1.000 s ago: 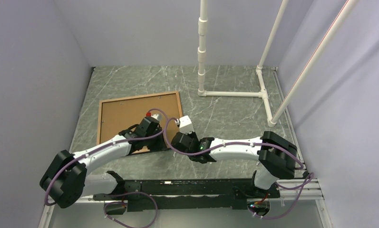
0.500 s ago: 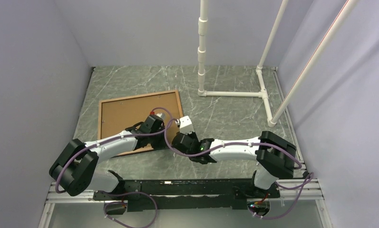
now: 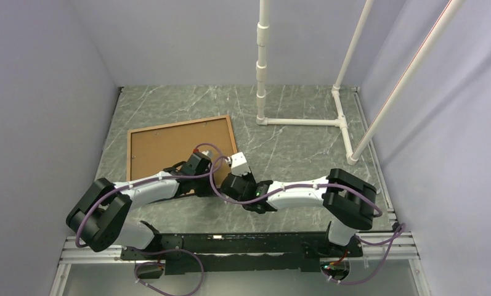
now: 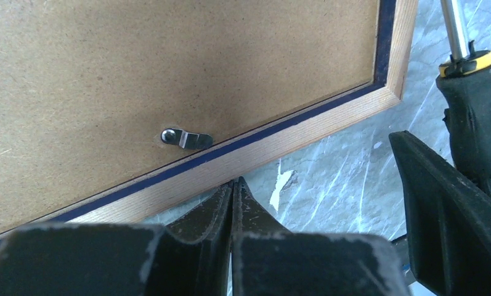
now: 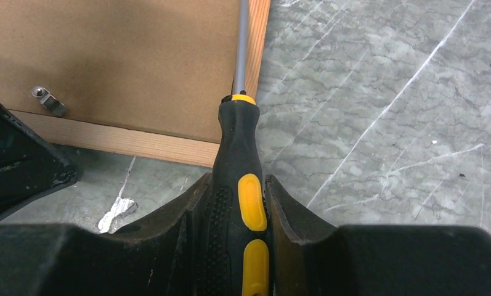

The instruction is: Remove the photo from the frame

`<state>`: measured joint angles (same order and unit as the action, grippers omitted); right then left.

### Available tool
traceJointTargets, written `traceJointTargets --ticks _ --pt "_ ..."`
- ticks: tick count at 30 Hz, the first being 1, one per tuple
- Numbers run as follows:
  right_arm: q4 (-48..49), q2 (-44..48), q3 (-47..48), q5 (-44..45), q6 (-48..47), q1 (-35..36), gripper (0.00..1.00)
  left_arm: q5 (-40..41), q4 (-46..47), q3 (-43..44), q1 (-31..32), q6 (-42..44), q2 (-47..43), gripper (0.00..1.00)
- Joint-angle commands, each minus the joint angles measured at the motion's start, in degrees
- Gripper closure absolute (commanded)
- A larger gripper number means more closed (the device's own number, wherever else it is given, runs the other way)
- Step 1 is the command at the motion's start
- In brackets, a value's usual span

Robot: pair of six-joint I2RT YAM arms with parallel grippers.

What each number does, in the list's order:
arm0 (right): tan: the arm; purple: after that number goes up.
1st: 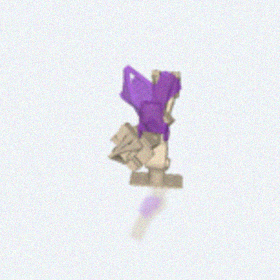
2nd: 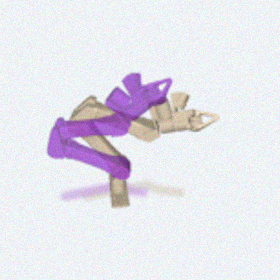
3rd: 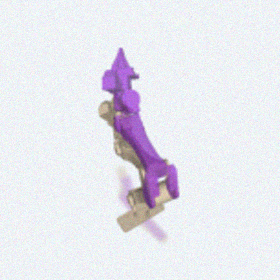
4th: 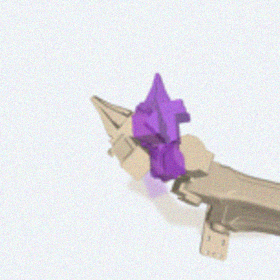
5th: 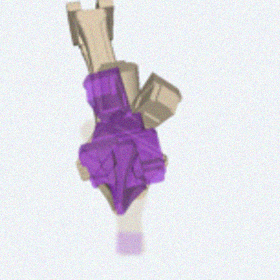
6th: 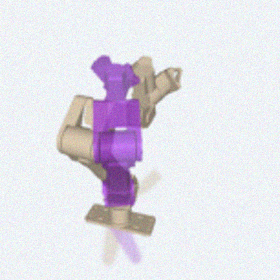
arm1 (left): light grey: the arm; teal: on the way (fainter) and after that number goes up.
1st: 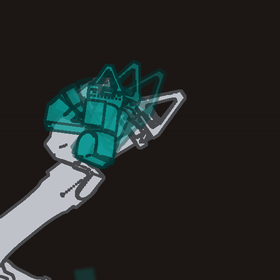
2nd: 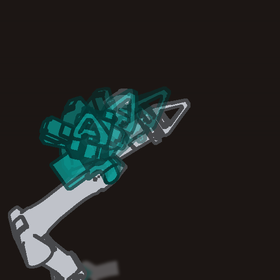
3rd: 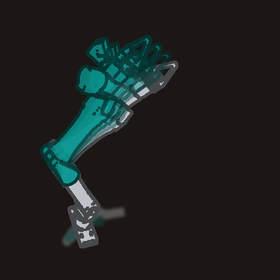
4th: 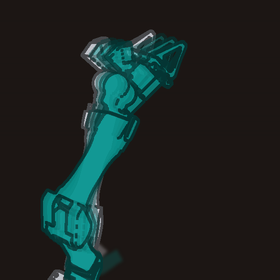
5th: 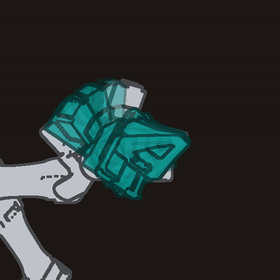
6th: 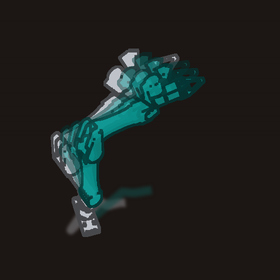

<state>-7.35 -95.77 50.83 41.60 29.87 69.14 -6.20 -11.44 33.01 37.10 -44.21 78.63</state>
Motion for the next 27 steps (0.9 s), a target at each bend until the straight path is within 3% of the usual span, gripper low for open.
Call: traceJointTargets --ticks 1,10,14,22,27 --pt "-2.4 4.2 -0.5 0.2 3.8 -0.1 1.0 3.8 -3.5 -0.9 -0.2 2.0 0.5 0.93" --pt "0.3 2.7 0.2 0.6 2.0 -0.9 1.0 -0.3 -3.9 1.4 -0.5 3.6 -10.8 0.78" --pt "1.0 1.3 0.7 -0.5 2.0 -1.5 1.0 0.8 -5.3 4.7 -1.6 4.7 -11.6 0.7" --pt "0.8 1.0 0.6 -1.3 2.2 -1.6 1.0 1.8 -3.0 5.1 -3.9 6.8 -2.5 0.74" --pt "1.6 0.1 1.0 -1.1 1.4 -2.0 1.0 3.3 -2.0 2.7 -4.0 6.4 -1.3 0.77"
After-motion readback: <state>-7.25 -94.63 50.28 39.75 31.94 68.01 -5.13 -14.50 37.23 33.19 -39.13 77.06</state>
